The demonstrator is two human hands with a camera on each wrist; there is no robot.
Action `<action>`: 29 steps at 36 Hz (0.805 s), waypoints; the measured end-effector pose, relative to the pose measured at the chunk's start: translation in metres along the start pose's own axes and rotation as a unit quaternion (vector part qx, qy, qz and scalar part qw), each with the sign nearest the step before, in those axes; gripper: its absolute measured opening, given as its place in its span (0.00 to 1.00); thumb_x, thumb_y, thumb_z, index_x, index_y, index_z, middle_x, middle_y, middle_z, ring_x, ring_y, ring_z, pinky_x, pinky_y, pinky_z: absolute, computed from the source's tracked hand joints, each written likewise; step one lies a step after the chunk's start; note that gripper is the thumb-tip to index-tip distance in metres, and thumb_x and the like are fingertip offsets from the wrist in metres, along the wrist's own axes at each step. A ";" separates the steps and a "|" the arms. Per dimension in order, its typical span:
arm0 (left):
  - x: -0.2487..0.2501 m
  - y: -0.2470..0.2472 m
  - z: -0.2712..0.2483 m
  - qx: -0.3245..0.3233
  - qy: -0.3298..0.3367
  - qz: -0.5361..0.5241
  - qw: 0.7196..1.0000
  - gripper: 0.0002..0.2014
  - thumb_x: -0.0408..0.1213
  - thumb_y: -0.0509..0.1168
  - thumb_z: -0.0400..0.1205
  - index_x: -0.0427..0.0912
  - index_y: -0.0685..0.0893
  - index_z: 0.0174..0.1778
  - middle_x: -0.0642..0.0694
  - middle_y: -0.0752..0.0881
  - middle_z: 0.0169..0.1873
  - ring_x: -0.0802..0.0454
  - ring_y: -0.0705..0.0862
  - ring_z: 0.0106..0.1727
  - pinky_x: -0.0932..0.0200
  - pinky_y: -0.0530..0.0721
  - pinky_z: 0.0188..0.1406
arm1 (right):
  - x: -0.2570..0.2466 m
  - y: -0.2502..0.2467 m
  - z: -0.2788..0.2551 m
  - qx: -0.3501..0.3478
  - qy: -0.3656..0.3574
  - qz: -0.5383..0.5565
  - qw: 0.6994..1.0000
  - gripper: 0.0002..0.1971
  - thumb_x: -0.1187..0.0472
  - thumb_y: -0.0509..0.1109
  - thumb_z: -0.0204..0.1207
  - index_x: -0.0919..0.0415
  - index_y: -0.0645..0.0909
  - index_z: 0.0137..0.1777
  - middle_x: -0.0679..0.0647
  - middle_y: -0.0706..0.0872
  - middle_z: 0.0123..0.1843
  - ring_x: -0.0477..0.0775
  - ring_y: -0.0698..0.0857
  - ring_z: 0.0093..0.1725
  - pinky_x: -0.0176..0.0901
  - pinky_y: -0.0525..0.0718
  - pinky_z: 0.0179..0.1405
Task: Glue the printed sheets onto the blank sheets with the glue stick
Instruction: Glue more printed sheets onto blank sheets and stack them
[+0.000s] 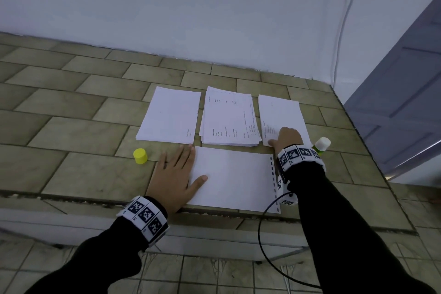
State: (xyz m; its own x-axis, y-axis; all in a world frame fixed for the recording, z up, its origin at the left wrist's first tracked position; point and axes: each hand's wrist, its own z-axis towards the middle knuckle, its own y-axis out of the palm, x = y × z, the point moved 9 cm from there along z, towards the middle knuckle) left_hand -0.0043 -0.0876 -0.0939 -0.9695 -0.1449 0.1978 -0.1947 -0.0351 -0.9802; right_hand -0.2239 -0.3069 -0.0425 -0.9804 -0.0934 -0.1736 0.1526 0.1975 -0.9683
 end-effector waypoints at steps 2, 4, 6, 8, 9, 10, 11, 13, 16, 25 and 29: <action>0.000 0.000 0.000 -0.001 0.000 0.003 1.000 0.48 0.71 0.23 0.78 0.40 0.48 0.86 0.47 0.51 0.86 0.50 0.51 0.86 0.38 0.48 0.83 | 0.001 -0.003 0.001 0.007 0.000 0.000 1.000 0.16 0.55 0.73 0.77 0.67 0.79 0.55 0.64 0.83 0.57 0.64 0.82 0.58 0.49 0.78 0.52; 0.001 0.000 0.000 0.000 0.000 -0.001 1.000 0.49 0.72 0.22 0.77 0.41 0.47 0.86 0.48 0.49 0.86 0.51 0.49 0.87 0.38 0.47 0.84 | 0.003 -0.007 0.002 0.016 0.004 0.007 1.000 0.15 0.57 0.73 0.78 0.68 0.78 0.56 0.64 0.83 0.58 0.65 0.82 0.59 0.51 0.79 0.54; 0.001 0.000 0.000 -0.002 -0.001 0.000 1.000 0.49 0.72 0.22 0.76 0.41 0.46 0.86 0.49 0.48 0.86 0.52 0.47 0.87 0.39 0.46 0.84 | 0.005 -0.012 0.004 0.039 0.007 0.026 0.999 0.15 0.58 0.71 0.79 0.68 0.78 0.57 0.65 0.82 0.60 0.66 0.82 0.60 0.52 0.80 0.55; 0.001 0.000 0.001 0.001 0.000 -0.003 1.000 0.49 0.72 0.23 0.77 0.41 0.47 0.86 0.49 0.49 0.86 0.51 0.48 0.87 0.39 0.46 0.84 | 0.006 -0.020 0.005 0.069 0.010 0.058 0.996 0.17 0.57 0.70 0.79 0.68 0.76 0.60 0.66 0.81 0.62 0.66 0.81 0.61 0.54 0.80 0.58; 0.001 0.000 0.001 0.001 0.001 -0.005 1.000 0.49 0.72 0.23 0.77 0.41 0.47 0.86 0.49 0.49 0.86 0.51 0.49 0.87 0.39 0.47 0.84 | 0.006 -0.025 0.005 0.085 0.009 0.072 0.994 0.18 0.56 0.70 0.79 0.68 0.75 0.62 0.66 0.80 0.63 0.66 0.80 0.62 0.55 0.80 0.60; 0.000 0.001 0.001 0.001 0.001 -0.005 1.000 0.48 0.72 0.23 0.78 0.41 0.48 0.87 0.49 0.50 0.86 0.51 0.49 0.87 0.39 0.48 0.84 | 0.005 -0.030 0.005 0.100 0.004 0.084 0.991 0.19 0.56 0.69 0.79 0.69 0.75 0.63 0.66 0.79 0.63 0.66 0.80 0.63 0.56 0.79 0.61; -0.001 0.001 0.001 0.003 0.001 -0.005 1.000 0.48 0.72 0.23 0.78 0.41 0.48 0.87 0.49 0.50 0.86 0.51 0.49 0.87 0.38 0.48 0.84 | 0.004 -0.036 0.005 0.115 -0.004 0.096 0.989 0.20 0.55 0.70 0.79 0.69 0.75 0.64 0.66 0.79 0.64 0.66 0.79 0.63 0.56 0.79 0.62; -0.001 -0.001 0.002 0.007 0.001 -0.007 1.000 0.48 0.72 0.23 0.78 0.42 0.48 0.87 0.49 0.51 0.86 0.51 0.49 0.86 0.38 0.49 0.84 | -0.001 -0.049 0.001 0.149 -0.028 0.123 0.981 0.20 0.56 0.71 0.78 0.68 0.75 0.64 0.65 0.79 0.63 0.65 0.78 0.63 0.55 0.77 0.63; -0.001 -0.001 0.001 0.001 -0.001 -0.009 1.000 0.50 0.73 0.20 0.75 0.43 0.46 0.87 0.50 0.49 0.86 0.53 0.46 0.87 0.40 0.46 0.84 | -0.018 -0.067 -0.016 0.198 -0.103 0.133 0.966 0.18 0.56 0.72 0.75 0.64 0.79 0.62 0.63 0.80 0.63 0.63 0.76 0.64 0.54 0.73 0.67; -0.013 -0.031 -0.003 0.144 -0.014 -0.312 0.939 0.36 0.64 0.43 0.82 0.47 0.65 0.82 0.62 0.64 0.78 0.67 0.56 0.82 0.49 0.56 0.83 | -0.033 -0.050 -0.088 0.109 -0.242 0.215 0.940 0.17 0.59 0.77 0.73 0.48 0.82 0.61 0.58 0.51 0.86 0.59 0.43 0.85 0.53 0.46 0.81; -0.022 -0.042 0.003 0.124 -0.055 -0.556 0.820 0.31 0.74 0.50 0.79 0.60 0.72 0.71 0.58 0.83 0.64 0.62 0.83 0.65 0.63 0.79 0.63 | -0.026 -0.029 -0.111 0.053 -0.284 0.223 0.931 0.18 0.60 0.78 0.72 0.45 0.83 0.61 0.54 0.41 0.87 0.47 0.44 0.84 0.34 0.45 0.75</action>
State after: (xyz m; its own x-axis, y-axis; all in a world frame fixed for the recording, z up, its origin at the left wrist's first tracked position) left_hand 0.0254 -0.0857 -0.0572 -0.1904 0.0254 0.9814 -0.9000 -0.4038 -0.1642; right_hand -0.2163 -0.2019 0.0102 -0.5970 -0.5325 -0.6000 0.5697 0.2451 -0.7844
